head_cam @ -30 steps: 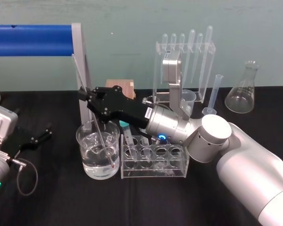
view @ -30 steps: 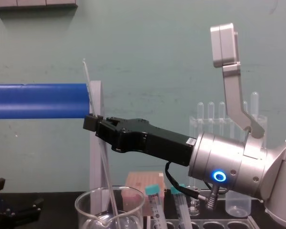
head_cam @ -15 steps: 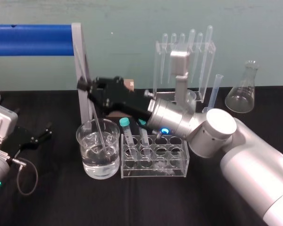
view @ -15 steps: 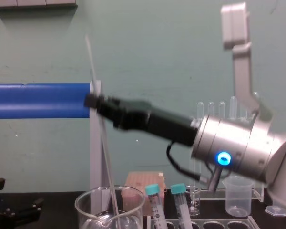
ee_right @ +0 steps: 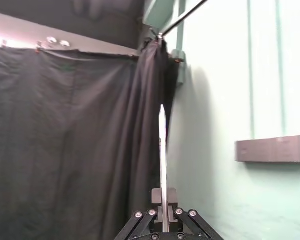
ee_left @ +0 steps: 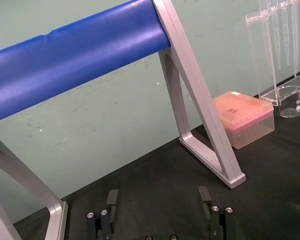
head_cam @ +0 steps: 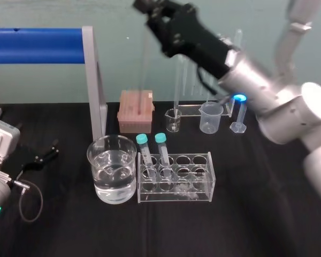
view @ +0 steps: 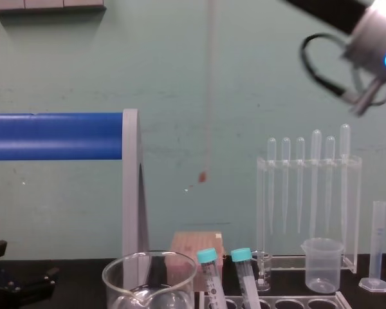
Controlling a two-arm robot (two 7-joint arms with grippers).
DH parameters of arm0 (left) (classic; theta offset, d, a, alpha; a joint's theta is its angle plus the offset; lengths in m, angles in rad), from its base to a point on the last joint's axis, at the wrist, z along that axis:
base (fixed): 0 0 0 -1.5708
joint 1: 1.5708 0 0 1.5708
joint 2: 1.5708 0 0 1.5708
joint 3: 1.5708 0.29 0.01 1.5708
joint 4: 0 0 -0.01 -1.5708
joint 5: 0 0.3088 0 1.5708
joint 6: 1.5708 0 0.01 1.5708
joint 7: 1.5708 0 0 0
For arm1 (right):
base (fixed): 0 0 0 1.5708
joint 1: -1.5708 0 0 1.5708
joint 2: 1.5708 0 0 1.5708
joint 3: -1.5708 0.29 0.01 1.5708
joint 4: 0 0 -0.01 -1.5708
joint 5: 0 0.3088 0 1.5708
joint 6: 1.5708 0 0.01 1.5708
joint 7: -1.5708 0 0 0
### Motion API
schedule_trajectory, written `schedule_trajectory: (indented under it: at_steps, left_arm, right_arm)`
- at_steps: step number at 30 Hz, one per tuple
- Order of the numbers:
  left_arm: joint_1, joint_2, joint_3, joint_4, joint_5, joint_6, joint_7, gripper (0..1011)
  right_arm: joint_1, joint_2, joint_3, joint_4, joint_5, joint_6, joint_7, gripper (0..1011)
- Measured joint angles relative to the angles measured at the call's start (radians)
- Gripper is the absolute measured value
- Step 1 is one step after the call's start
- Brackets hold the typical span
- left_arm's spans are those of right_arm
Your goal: Hold the thermometer with one hand and immerse one end into the beaker, then reinsert it into the test tube rack.
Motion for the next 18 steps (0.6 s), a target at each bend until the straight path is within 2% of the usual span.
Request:
schedule_trajectory:
  at_steps: [2, 5, 9, 14, 18]
  left_arm:
    - [0.000, 0.000, 0.000, 0.000, 0.000, 0.000, 0.000, 1008]
    - [0.000, 0.000, 0.000, 0.000, 0.000, 0.000, 0.000, 1008]
    - [0.000, 0.000, 0.000, 0.000, 0.000, 0.000, 0.000, 1008]
    - [0.000, 0.000, 0.000, 0.000, 0.000, 0.000, 0.000, 1008]
    - [0.000, 0.000, 0.000, 0.000, 0.000, 0.000, 0.000, 1008]
  right_arm:
    - [-0.020, 0.032, 0.015, -0.035, 0.000, 0.007, -0.021, 56]
    - [-0.076, 0.102, 0.037, -0.098, -0.001, 0.028, -0.062, 56]
    - [-0.141, 0.160, 0.047, -0.136, -0.005, 0.048, -0.089, 56]
    - [-0.214, 0.204, 0.048, -0.151, -0.025, 0.044, -0.105, 56]
    - [-0.241, 0.212, 0.048, -0.141, -0.038, 0.030, -0.109, 56]
